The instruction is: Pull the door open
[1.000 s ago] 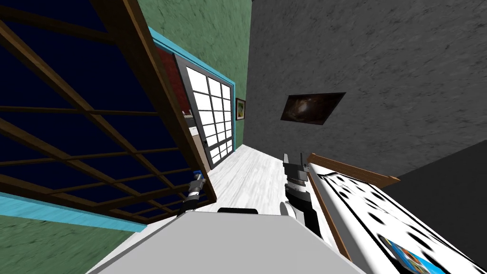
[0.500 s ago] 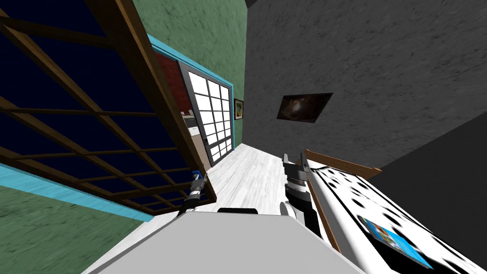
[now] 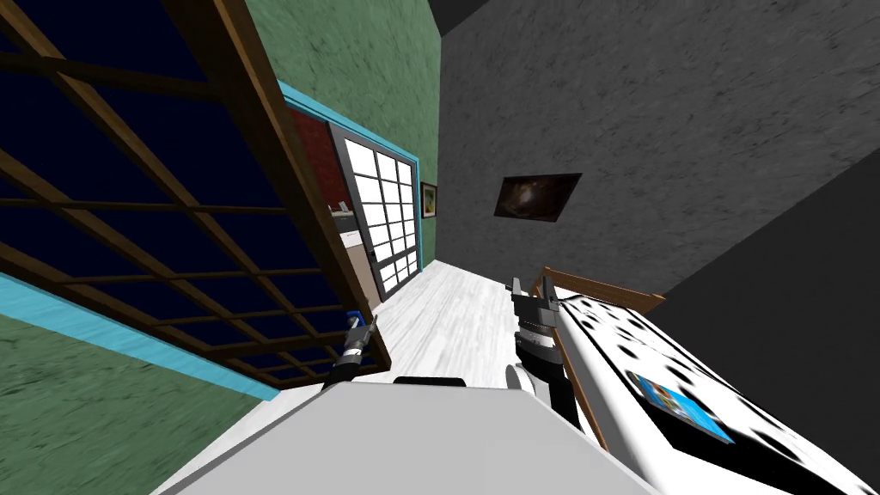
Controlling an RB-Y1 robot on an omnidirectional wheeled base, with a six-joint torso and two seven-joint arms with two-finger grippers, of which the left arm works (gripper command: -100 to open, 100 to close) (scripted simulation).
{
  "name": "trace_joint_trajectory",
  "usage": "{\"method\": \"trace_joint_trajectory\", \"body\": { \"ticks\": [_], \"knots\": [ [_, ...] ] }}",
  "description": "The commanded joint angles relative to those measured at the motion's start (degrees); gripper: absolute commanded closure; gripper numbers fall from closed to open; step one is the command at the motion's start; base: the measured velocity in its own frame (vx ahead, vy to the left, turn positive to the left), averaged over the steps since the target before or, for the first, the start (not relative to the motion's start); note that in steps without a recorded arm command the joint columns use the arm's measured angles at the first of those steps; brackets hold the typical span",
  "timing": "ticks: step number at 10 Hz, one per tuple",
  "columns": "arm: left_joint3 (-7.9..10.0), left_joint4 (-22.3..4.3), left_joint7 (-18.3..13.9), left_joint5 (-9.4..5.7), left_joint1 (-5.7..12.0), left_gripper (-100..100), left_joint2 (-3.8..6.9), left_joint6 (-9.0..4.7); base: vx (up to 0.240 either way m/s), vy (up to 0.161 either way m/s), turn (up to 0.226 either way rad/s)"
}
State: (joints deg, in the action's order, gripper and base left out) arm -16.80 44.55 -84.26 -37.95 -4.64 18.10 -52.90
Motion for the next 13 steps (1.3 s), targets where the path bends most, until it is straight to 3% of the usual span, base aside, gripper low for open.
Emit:
{"method": "trace_joint_trajectory", "body": {
  "ticks": [1,2,3,4,9,10,13],
  "knots": [
    [0.9,0.1,-0.6,-0.45,-0.5,-100,1.62,-0.43,0.036,0.124,-0.03],
    [0.9,0.1,-0.6,-0.45,-0.5,-100,1.62,-0.43,0.052,0.078,0.005],
    [0.05,0.2,-0.5,-0.04,-0.2,-100,0.73,-0.31,0.026,0.011,-0.045],
    [0.05,0.2,-0.5,-0.04,-0.2,100,0.73,-0.31,-0.001,-0.01,0.012],
    [0.05,0.2,-0.5,-0.04,-0.2,100,0.73,-0.31,-0.005,0.001,0.007],
    [-0.31,0.6,-0.9,0.11,-0.42,-100,1.46,-0.02,-0.116,-0.02,0.009],
    [-1.12,1.5,-1.8,0.46,-0.92,-100,3.1,0.64,-0.228,-0.006,0.011]
  ]
}}
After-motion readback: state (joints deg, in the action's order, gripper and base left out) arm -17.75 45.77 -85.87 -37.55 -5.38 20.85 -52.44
